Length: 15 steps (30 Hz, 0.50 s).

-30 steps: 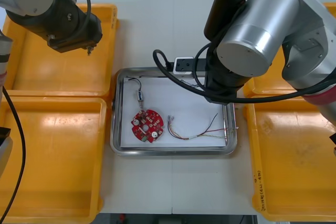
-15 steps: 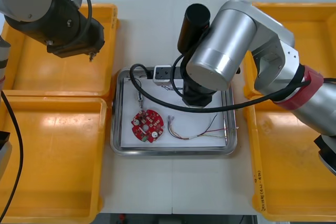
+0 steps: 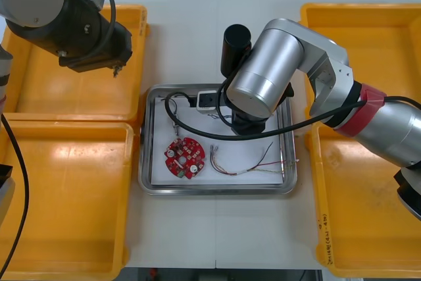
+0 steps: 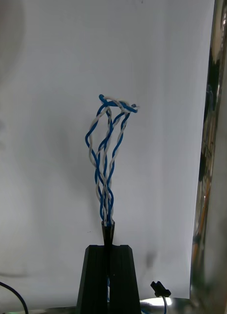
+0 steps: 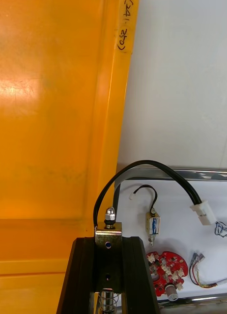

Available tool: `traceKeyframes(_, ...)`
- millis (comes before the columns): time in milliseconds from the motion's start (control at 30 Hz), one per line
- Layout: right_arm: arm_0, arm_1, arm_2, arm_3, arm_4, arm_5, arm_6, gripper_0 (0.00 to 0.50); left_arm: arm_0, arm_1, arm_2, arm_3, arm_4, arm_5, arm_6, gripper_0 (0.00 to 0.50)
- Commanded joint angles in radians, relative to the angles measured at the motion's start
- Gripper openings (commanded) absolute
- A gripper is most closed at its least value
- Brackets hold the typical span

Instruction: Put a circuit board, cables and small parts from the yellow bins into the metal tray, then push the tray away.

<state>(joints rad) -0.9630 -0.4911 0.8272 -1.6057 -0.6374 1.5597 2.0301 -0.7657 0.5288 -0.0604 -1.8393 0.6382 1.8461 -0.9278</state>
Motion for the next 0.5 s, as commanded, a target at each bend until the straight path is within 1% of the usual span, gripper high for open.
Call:
traceKeyframes(33, -0.049, 0.019, 0.023, 0.013, 0.019, -0.021, 0.050, 0.000, 0.008, 0.022, 0.016, -0.037, 0.009, 0.007, -0.080, 0.000)
traceKeyframes(200, -0.049, 0.016, 0.023, 0.013, 0.018, -0.018, 0.059, 0.000, 0.008, 0.022, 0.016, -0.035, 0.008, 0.005, -0.080, 0.002)
traceKeyframes(233, -0.049, 0.016, 0.023, 0.013, 0.018, -0.017, 0.061, 0.096, 0.008, 0.022, 0.016, -0.035, 0.008, 0.005, -0.080, 0.003)
traceKeyframes(267, -0.049, 0.016, 0.023, 0.013, 0.018, -0.013, 0.059, 0.279, 0.008, 0.022, 0.016, -0.035, 0.009, 0.005, -0.080, 0.002)
traceKeyframes(300, -0.049, 0.016, 0.023, 0.012, 0.018, -0.013, 0.059, 0.350, 0.008, 0.022, 0.016, -0.037, 0.009, 0.005, -0.080, 0.002)
traceKeyframes(333, -0.049, 0.016, 0.021, 0.012, 0.018, -0.012, 0.059, 0.449, 0.008, 0.022, 0.014, -0.037, 0.009, 0.005, -0.080, 0.003)
traceKeyframes(367, -0.049, 0.016, 0.018, 0.010, 0.018, -0.009, 0.058, 0.500, 0.008, 0.022, 0.016, -0.035, 0.009, 0.005, -0.080, 0.003)
traceKeyframes(500, -0.049, 0.016, 0.000, 0.010, 0.008, 0.002, 0.061, 0.500, 0.008, 0.022, 0.016, -0.037, 0.009, 0.005, -0.080, 0.002)
